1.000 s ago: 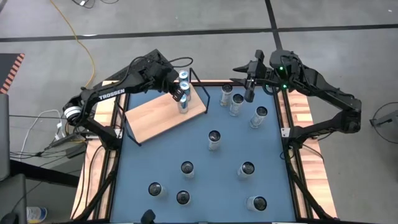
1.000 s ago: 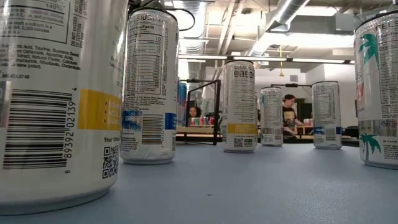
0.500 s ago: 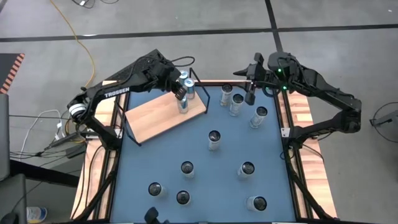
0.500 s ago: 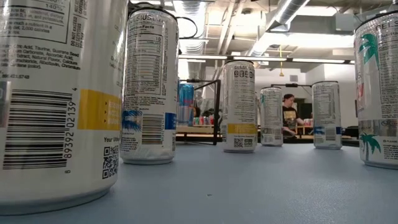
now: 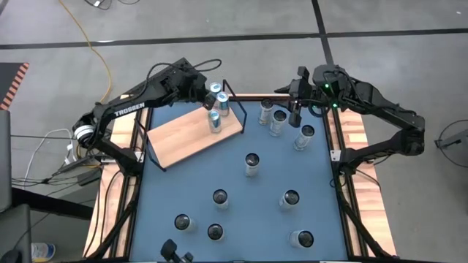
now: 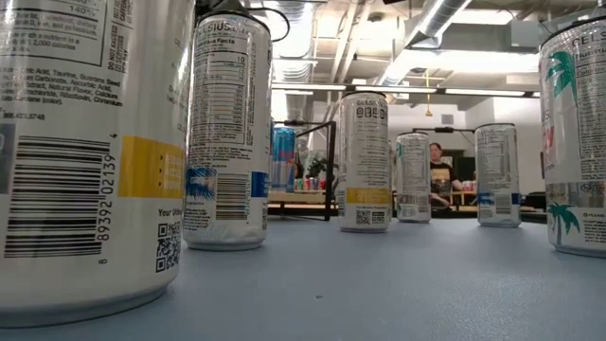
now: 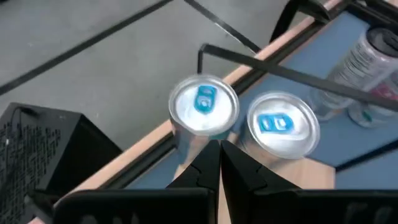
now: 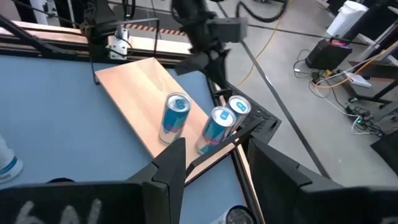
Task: Place canned beverage on shelf
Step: Adjust the blue soda cans on the shelf
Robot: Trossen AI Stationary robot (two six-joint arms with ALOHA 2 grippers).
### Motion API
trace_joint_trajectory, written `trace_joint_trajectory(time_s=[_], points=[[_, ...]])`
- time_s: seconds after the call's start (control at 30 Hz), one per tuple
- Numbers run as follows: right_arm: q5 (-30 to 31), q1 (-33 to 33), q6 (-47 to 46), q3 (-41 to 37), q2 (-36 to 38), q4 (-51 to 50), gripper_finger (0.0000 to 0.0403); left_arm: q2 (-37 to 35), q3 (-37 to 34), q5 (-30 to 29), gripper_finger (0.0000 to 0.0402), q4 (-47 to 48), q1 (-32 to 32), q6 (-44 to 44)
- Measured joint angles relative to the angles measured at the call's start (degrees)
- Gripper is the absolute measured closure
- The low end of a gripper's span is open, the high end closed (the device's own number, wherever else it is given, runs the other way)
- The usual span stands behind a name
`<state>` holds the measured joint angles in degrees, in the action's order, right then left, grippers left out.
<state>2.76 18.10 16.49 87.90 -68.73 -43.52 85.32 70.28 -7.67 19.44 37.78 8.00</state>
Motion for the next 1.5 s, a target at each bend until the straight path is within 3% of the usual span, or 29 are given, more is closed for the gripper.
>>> trace_joint_trajectory(time_s=[0.27, 0.6, 0.73, 0.9, 1.1, 1.33, 1.5], points=[[-0.02, -1.49, -0.12, 0.0, 0.0, -3.15, 0.0235, 1.55, -0.04, -0.36, 0.0401, 1.32, 0.33, -0.85], [-0.32, -5.38, -0.05, -0.02, 0.0, -6.0, 0.0235, -8.65, 0.57, 2.72, 0.0392, 6.27, -7.16, -5.73], [-0.34, -6.57, 0.13, -0.02, 0.0, -5.95, 0.0235, -9.5, 0.59, 3.1, 0.035, 6.04, -11.47, -10.09], [-0.32, -7.26, 0.04, -0.02, 0.0, -6.05, 0.0235, -7.21, 0.59, 5.74, 0.0268, 5.84, -16.23, -16.67], [-0.32, -7.25, 0.0, -0.02, 0.0, -6.15, 0.0235, -4.47, 1.36, -0.79, 0.0178, 5.7, -18.96, -20.66], [-0.3, -7.23, -0.13, -0.02, -0.02, -6.2, 0.0235, -3.56, 3.13, -8.11, 0.0122, 6.26, -19.15, -17.18], [-0.29, -7.23, -0.13, -0.02, -0.02, -6.25, 0.0235, -3.54, 3.13, -12.12, 0.0118, 9.34, -19.15, -6.01]])
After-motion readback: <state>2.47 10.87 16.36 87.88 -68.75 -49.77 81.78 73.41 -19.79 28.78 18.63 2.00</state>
